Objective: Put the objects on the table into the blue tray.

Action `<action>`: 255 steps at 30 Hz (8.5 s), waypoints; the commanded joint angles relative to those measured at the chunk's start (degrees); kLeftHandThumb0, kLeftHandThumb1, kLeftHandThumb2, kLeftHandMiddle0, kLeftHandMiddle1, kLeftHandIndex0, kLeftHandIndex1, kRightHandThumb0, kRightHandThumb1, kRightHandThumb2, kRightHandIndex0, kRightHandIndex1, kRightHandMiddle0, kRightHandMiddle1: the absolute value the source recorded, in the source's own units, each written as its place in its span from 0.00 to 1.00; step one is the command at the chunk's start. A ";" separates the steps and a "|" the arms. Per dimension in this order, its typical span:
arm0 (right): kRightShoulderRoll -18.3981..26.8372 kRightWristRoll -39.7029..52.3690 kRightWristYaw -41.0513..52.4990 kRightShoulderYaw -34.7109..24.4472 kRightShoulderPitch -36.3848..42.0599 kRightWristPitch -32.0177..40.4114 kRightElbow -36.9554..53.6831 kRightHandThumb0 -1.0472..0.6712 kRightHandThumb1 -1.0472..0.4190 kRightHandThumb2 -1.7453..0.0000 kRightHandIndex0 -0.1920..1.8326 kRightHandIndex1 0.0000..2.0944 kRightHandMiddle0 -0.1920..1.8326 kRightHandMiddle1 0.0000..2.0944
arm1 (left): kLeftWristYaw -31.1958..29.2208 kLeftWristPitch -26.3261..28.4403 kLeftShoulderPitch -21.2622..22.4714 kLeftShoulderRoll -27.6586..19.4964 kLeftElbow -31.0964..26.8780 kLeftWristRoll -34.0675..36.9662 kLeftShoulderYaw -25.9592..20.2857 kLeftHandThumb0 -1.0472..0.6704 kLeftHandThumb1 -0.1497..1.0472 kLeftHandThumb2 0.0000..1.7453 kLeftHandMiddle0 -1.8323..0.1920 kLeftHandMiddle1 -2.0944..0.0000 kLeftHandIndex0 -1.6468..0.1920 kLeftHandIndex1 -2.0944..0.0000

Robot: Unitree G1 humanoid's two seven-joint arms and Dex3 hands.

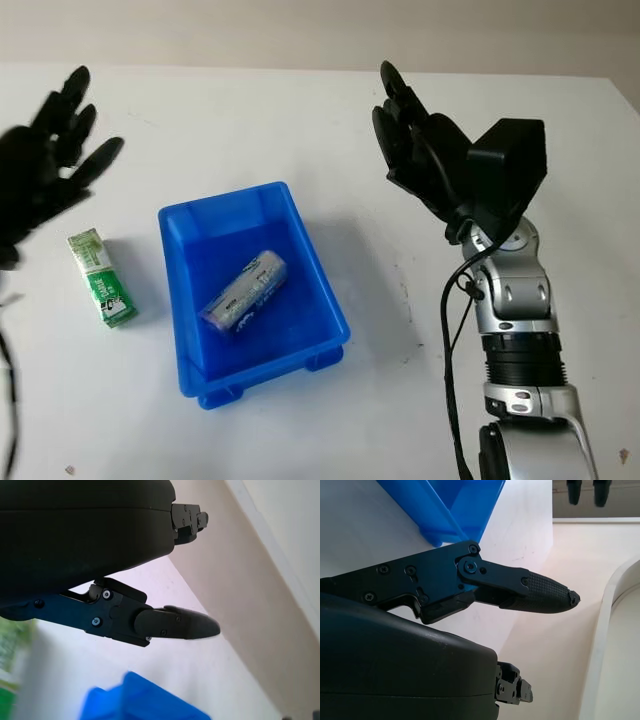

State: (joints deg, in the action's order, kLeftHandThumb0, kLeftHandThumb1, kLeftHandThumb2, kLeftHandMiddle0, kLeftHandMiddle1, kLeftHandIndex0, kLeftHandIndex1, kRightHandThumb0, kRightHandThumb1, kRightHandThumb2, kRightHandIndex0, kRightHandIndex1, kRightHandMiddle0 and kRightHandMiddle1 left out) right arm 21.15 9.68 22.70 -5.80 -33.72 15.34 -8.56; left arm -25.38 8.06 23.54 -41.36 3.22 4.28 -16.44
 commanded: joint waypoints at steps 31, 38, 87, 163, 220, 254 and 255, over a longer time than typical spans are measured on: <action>-0.37 2.20 -1.01 -1.27 0.13 1.12 0.76 0.18 0.00 0.63 0.00 0.00 0.00 0.00 | -2.53 -40.85 2.13 -30.64 6.76 -42.11 17.86 0.40 0.87 0.04 0.86 0.96 0.85 0.97; -0.06 2.35 -0.62 -1.44 0.18 1.31 0.87 0.19 0.00 0.63 0.00 0.00 0.00 0.00 | -0.21 -48.04 2.72 -30.78 8.45 -45.82 20.04 0.37 0.89 0.04 0.82 0.96 0.81 0.96; 0.01 2.21 0.01 -1.63 0.33 0.64 1.25 0.19 0.00 0.63 0.00 0.00 0.00 0.00 | 45.66 -54.78 3.84 -26.24 19.32 -76.53 33.31 0.54 0.96 0.03 0.76 0.01 0.87 0.03; -0.91 3.37 -0.75 -1.70 1.14 2.65 2.61 0.22 0.00 0.61 0.00 0.00 0.00 0.00 | 4.46 -38.15 14.67 -4.45 -0.15 -23.73 21.49 0.39 0.96 0.03 0.73 0.05 0.74 0.18; -1.09 2.54 -0.70 -1.68 0.23 0.91 0.23 0.22 0.00 0.64 0.00 0.00 0.00 0.00 | -18.32 -7.08 17.91 -4.51 -5.53 -10.57 15.06 0.12 1.00 0.23 1.00 1.00 1.00 1.00; -6.25 3.66 -5.55 -1.94 0.69 -3.27 0.18 0.15 0.00 0.58 0.00 0.00 0.00 0.00 | 20.98 -1.18 -4.75 24.97 -8.62 1.41 2.75 0.15 1.00 0.42 1.00 1.00 1.00 1.00; -6.40 3.70 -5.54 -1.92 0.85 -3.64 0.00 0.15 0.00 0.58 0.00 0.00 0.00 0.00 | 20.99 -1.15 -5.03 25.04 -8.67 1.21 3.01 0.15 1.00 0.42 1.00 1.00 1.00 1.00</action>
State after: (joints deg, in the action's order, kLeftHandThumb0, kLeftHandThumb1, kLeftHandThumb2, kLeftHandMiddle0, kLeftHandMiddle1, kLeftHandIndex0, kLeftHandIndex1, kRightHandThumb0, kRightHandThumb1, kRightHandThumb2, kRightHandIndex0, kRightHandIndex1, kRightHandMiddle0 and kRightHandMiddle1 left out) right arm 15.19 13.28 17.30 -7.35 -33.50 12.80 -8.94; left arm -4.59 6.91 19.20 -16.42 -3.95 5.90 -13.77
